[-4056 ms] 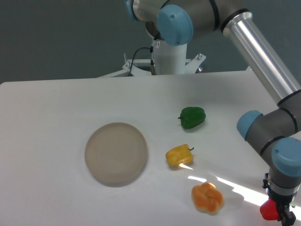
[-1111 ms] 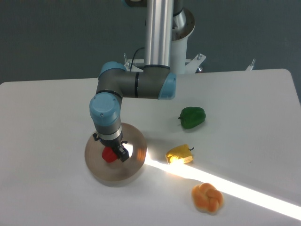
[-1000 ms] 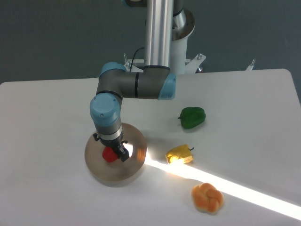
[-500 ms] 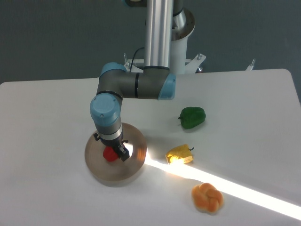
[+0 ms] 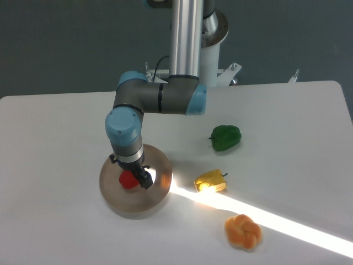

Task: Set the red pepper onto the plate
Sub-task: 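Hold the red pepper on the plate and open the gripper, then lift the open gripper off the plate and move toward the yellow pepper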

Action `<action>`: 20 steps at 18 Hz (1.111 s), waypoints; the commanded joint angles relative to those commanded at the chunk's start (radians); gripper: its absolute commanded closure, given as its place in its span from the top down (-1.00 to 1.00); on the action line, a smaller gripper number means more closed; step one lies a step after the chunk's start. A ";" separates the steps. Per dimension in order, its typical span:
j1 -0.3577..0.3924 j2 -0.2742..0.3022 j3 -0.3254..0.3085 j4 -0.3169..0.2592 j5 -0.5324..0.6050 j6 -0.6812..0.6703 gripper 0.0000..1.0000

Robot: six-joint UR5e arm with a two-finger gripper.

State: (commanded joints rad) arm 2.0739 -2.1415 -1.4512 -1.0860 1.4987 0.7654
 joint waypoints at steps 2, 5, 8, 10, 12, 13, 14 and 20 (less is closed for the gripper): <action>0.020 0.020 0.000 -0.005 0.000 0.006 1.00; 0.055 0.034 0.011 -0.032 0.005 0.079 1.00; 0.097 0.049 0.023 -0.074 0.032 0.175 1.00; 0.129 0.060 0.029 -0.092 0.054 0.245 1.00; 0.175 0.057 0.060 -0.118 0.086 0.328 1.00; 0.202 0.051 0.077 -0.129 0.092 0.381 1.00; 0.221 0.048 0.087 -0.129 0.092 0.417 1.00; 0.317 -0.012 0.184 -0.121 0.109 0.645 1.00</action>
State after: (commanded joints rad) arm 2.3914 -2.1536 -1.2672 -1.2073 1.6076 1.4109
